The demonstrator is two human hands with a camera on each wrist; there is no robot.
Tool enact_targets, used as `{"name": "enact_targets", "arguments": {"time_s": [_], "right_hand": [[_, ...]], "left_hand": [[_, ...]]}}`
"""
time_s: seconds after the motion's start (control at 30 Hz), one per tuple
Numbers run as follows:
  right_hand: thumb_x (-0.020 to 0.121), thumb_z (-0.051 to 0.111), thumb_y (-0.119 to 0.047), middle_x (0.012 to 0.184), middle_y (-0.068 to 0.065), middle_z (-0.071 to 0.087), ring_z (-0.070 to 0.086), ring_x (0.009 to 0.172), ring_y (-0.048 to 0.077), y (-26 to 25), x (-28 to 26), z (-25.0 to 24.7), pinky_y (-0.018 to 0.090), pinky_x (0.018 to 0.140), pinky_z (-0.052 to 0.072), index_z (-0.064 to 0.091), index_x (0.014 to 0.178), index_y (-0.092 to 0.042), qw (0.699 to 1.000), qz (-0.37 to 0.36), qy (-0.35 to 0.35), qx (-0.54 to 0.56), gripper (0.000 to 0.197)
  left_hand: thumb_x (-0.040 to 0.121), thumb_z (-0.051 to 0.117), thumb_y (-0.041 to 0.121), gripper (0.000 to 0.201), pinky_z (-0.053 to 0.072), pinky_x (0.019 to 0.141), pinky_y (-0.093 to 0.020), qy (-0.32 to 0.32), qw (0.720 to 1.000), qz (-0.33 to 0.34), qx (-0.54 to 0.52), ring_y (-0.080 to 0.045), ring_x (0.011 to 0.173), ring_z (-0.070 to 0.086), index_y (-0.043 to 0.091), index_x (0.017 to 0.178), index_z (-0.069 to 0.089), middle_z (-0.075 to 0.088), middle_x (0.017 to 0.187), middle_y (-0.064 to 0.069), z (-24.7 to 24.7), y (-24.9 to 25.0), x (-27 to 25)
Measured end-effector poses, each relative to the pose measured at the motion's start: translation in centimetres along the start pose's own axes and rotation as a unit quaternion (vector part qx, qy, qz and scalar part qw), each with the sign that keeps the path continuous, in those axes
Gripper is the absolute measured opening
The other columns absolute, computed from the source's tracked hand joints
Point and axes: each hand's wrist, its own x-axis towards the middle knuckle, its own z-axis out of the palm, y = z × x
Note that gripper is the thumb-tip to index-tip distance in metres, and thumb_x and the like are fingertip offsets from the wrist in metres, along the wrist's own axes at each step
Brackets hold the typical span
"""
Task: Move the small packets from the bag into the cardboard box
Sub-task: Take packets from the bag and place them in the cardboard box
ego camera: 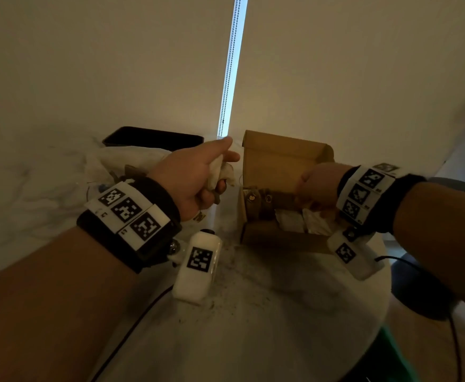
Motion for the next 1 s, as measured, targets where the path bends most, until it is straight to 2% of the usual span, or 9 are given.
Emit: {"name": "enact_targets", "arguments": {"time_s": [0.07, 0.17, 0.37, 0.53, 0.6, 0.67, 0.73, 0.9, 1.0], "right_hand": [[0.093, 0.060, -0.020, 0.109, 0.013, 0.069, 0.068, 0.095, 0.027, -1.0, -0.8, -1.3, 0.041, 0.081, 0.057, 0.065, 0.113, -0.007, 0.999, -0.026, 0.034, 0.014, 0.024], [0.091, 0.064, -0.024, 0.099, 0.006, 0.068, 0.067, 0.083, 0.019, -2.6, -1.7, -2.2, 0.034, 0.067, 0.057, 0.064, 0.099, -0.013, 0.984, -0.090, 0.039, 0.148, 0.013], [0.086, 0.069, -0.032, 0.081, 0.004, 0.067, 0.059, 0.068, 0.020, -6.8, -1.4, -0.5, 0.030, 0.053, 0.046, 0.069, 0.095, -0.010, 0.906, -0.214, 0.029, 0.365, 0.023], [0.086, 0.069, -0.031, 0.070, 0.004, 0.057, 0.048, 0.059, 0.016, -8.9, -0.2, 2.7, 0.027, 0.048, 0.038, 0.071, 0.098, -0.003, 0.845, -0.227, -0.042, 0.482, 0.031], [0.086, 0.069, -0.032, 0.071, 0.003, 0.057, 0.048, 0.060, 0.015, -8.8, 0.2, 3.7, 0.027, 0.049, 0.039, 0.070, 0.097, -0.006, 0.839, -0.242, -0.044, 0.485, 0.028], [0.086, 0.069, -0.031, 0.073, 0.003, 0.061, 0.052, 0.062, 0.015, -8.5, 0.4, 4.5, 0.027, 0.051, 0.042, 0.072, 0.088, -0.015, 0.838, -0.256, -0.033, 0.480, 0.016], [0.086, 0.069, -0.027, 0.077, 0.005, 0.064, 0.054, 0.064, 0.016, -8.1, 0.2, 5.2, 0.027, 0.052, 0.043, 0.072, 0.080, -0.020, 0.837, -0.257, -0.016, 0.483, 0.010], [0.090, 0.063, -0.020, 0.083, 0.007, 0.064, 0.053, 0.066, 0.016, -7.6, -0.2, 5.6, 0.027, 0.053, 0.042, 0.067, 0.079, -0.019, 0.818, -0.247, 0.002, 0.520, 0.012], [0.093, 0.059, -0.018, 0.079, 0.005, 0.066, 0.058, 0.066, 0.018, -7.6, -0.4, 5.4, 0.028, 0.052, 0.044, 0.065, 0.080, -0.016, 0.783, -0.242, 0.009, 0.572, 0.015]], "left_hand": [[0.092, 0.054, 0.063, 0.054, 0.033, 0.033, -0.016, -0.018, 0.998, -0.029, -0.050, -0.010, 0.057, 0.051, 0.014, 0.109, 0.068, 0.059, 0.074, -0.002, -0.1, 0.3, -0.1], [0.091, 0.044, 0.070, 0.067, 0.034, 0.037, -0.016, -0.030, 0.992, -0.051, -0.114, -0.014, 0.058, 0.052, 0.011, 0.108, 0.070, 0.060, 0.074, -0.005, -0.4, 0.8, -0.4], [0.087, 0.030, 0.081, 0.090, 0.035, 0.042, -0.018, -0.046, 0.985, -0.042, -0.161, -0.017, 0.064, 0.051, 0.007, 0.125, 0.064, 0.059, 0.073, -0.007, -1.2, 1.4, -0.4], [0.083, 0.030, 0.085, 0.099, 0.035, 0.072, -0.032, -0.066, 0.984, -0.001, -0.164, -0.020, 0.075, 0.050, 0.005, 0.128, 0.064, 0.056, 0.102, -0.013, -1.8, 0.9, 0.2], [0.084, 0.028, 0.085, 0.099, 0.040, 0.069, -0.028, -0.061, 0.986, -0.003, -0.152, -0.017, 0.071, 0.054, 0.004, 0.128, 0.065, 0.061, 0.099, -0.011, -1.6, 0.9, 0.2], [0.085, 0.026, 0.084, 0.098, 0.039, 0.059, -0.024, -0.054, 0.989, -0.006, -0.139, -0.016, 0.062, 0.052, 0.004, 0.128, 0.063, 0.062, 0.083, -0.008, -1.4, 0.8, 0.2], [0.085, 0.026, 0.084, 0.088, 0.039, 0.055, -0.024, -0.050, 0.991, -0.004, -0.121, -0.016, 0.060, 0.050, 0.010, 0.118, 0.062, 0.059, 0.078, -0.006, -1.2, 0.7, 0.3], [0.085, 0.025, 0.083, 0.095, 0.049, 0.063, -0.029, -0.026, 0.997, -0.020, -0.075, -0.019, 0.076, 0.061, 0.009, 0.130, 0.063, 0.068, 0.109, -0.009, -1.1, 0.0, 0.7], [0.088, 0.022, 0.081, 0.092, 0.047, 0.064, -0.031, -0.023, 0.998, -0.014, -0.054, -0.016, 0.071, 0.063, 0.010, 0.127, 0.066, 0.070, 0.095, -0.008, -1.1, -0.1, 0.7]]}}
